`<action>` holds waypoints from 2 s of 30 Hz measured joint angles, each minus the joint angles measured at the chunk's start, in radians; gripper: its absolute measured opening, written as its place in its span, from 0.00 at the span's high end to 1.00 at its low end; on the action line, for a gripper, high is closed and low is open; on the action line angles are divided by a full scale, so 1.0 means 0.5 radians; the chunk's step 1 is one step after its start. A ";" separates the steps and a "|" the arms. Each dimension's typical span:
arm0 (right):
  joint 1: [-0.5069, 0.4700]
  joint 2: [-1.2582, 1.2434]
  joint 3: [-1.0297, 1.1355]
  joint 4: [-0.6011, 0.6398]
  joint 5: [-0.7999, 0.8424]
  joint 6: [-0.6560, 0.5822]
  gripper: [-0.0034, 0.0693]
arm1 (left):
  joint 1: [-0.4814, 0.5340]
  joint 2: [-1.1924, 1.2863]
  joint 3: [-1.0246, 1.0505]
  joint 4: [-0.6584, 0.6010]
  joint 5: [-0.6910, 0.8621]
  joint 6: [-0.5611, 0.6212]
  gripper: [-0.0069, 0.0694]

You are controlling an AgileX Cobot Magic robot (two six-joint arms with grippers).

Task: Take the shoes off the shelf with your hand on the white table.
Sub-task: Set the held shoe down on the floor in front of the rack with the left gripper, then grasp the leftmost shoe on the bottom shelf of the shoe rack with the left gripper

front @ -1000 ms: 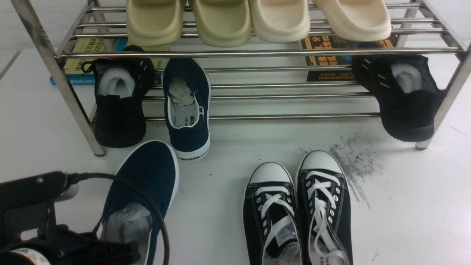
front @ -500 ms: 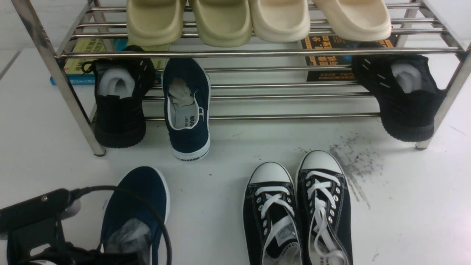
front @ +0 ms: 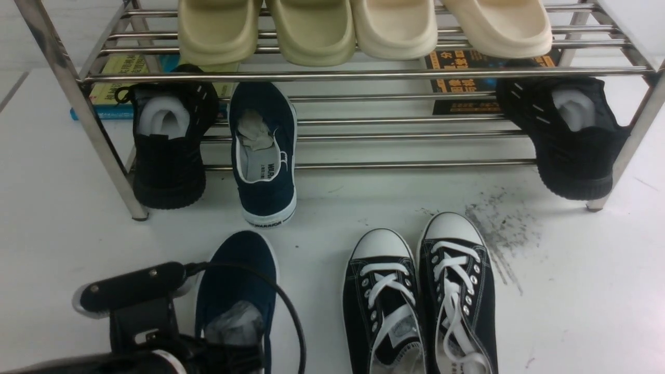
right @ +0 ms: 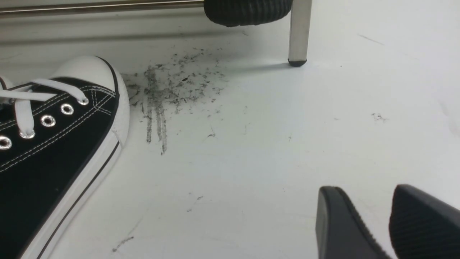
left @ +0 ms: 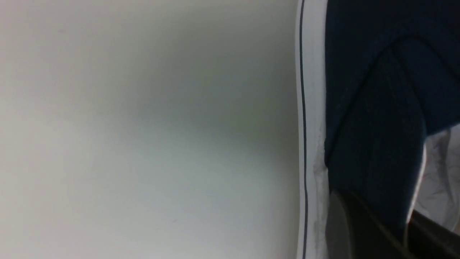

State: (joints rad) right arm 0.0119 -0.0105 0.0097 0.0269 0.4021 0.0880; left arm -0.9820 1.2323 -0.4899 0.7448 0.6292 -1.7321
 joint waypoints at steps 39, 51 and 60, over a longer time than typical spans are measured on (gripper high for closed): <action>0.000 0.000 0.000 0.000 0.000 0.000 0.62 | 0.000 0.065 -0.015 0.095 0.352 -0.245 0.50; 0.000 0.000 0.000 0.000 0.000 0.000 0.62 | 0.000 -0.348 -0.526 -0.121 0.703 0.260 0.46; 0.000 0.000 0.000 0.000 0.000 0.000 0.62 | 0.326 -0.365 -0.993 -0.257 0.933 1.004 0.90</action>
State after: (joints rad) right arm 0.0119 -0.0105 0.0099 0.0269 0.4021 0.0880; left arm -0.8187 1.0498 -0.9862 0.6164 1.0959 -1.2303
